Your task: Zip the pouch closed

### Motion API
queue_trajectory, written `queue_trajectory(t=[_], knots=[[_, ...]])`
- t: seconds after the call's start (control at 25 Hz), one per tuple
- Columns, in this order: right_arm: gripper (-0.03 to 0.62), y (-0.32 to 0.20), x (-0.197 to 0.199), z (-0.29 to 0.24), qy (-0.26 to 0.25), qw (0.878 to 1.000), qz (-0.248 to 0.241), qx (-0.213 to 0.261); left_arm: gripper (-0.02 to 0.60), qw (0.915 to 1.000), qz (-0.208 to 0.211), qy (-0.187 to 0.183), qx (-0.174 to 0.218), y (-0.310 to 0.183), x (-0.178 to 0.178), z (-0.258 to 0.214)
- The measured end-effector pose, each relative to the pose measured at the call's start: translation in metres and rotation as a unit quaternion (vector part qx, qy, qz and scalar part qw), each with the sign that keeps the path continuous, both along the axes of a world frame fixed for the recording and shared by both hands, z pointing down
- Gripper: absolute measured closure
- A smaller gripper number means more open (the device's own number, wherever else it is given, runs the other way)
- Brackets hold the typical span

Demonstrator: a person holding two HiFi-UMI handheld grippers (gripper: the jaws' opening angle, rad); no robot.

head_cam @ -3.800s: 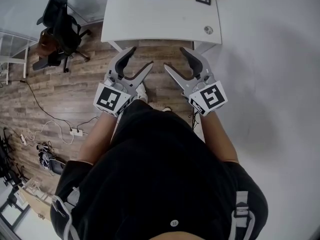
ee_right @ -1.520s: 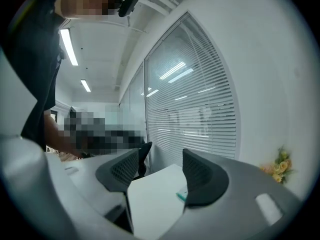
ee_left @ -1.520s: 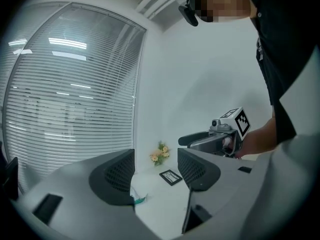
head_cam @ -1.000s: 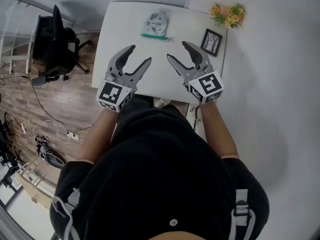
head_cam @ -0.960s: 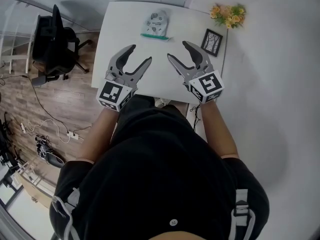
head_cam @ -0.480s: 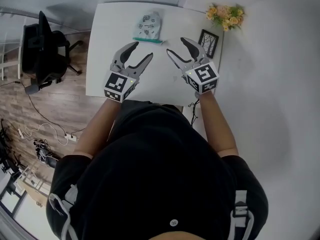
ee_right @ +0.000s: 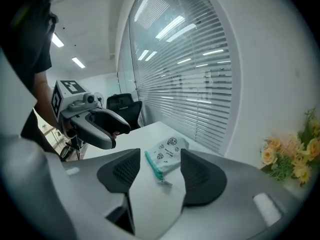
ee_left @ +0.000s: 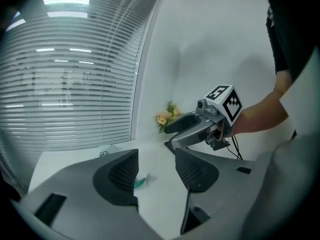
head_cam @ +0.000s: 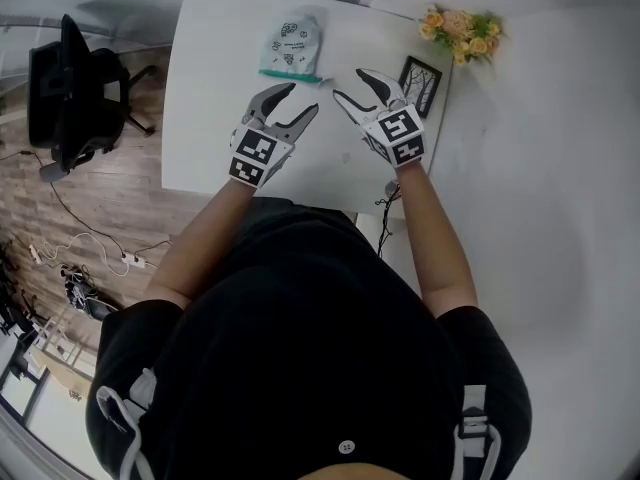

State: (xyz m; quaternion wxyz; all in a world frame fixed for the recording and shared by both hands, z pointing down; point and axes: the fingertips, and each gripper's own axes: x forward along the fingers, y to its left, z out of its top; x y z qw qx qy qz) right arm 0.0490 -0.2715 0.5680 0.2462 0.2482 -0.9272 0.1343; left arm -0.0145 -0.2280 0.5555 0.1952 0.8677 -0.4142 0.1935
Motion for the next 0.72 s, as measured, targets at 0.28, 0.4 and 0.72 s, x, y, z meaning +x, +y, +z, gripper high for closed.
queue_trajectory(t=[0.28,0.4,0.72], knots=[[0.352,-0.007,-0.004,0.039,0.051,0.998,-0.039,-0.015,0.362,0.9985,0.006,-0.017,-0.051,-0.008,0.013,0.051],[0.36,-0.008,-0.011,0.055,0.07,0.996,-0.058,-0.023,0.373,0.9972,0.012,-0.028,-0.068,-0.011,0.014,0.069],[0.403,-0.008,-0.02,0.105,0.128,0.985,-0.113,-0.039,0.391,0.9928,0.029,-0.048,-0.106,-0.016,0.023,0.116]])
